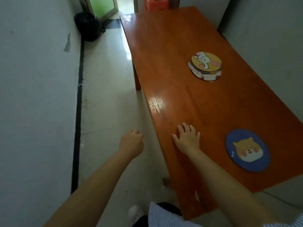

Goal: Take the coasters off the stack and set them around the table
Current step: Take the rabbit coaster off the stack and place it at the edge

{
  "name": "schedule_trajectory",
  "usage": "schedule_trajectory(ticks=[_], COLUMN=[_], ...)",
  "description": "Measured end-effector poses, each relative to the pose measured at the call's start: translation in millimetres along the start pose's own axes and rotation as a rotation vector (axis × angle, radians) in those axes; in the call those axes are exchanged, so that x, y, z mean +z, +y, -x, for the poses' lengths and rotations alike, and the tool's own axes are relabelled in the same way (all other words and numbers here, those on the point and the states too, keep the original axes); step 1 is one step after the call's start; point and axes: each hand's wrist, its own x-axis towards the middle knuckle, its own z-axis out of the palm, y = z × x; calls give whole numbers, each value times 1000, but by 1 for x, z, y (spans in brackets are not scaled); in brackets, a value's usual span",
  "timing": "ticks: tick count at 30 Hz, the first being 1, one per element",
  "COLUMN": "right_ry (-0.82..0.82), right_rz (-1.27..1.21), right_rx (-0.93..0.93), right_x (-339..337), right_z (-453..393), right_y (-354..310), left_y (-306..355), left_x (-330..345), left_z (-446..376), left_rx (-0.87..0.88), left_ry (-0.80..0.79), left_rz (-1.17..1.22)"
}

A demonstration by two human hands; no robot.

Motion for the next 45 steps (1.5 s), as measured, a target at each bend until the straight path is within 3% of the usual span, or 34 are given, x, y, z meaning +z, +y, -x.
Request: schedule_trajectory(ticks=[6,9,17,28,36,40,45], right_ry=[35,23,194,388,327,271,263], right_rz=[21,-90,-238,-350,-282,-132,-39], right_rx=[47,105,269,445,552,608,507], right_x=[-27,-47,-114,-158,-172,-172,-172], right_z=[-28,-59,-175,-288,-363,-378,-372], right_y=[-7,-7,1,3,6,5,4], left_y=[-18,-13,-10,-24,-40,-45,-44], left_x=[-29,-49,-104,-115,-107,-104,-105], left_z=[-73,-119,-240,-409,-488,-492,-493], left_rx=[147,267,391,506,812,865,886], left_ry=[-53,-70,-131,-5,-66,-48,-48], left_rz=[-65,-129,-253,-180,-229,-162,-122])
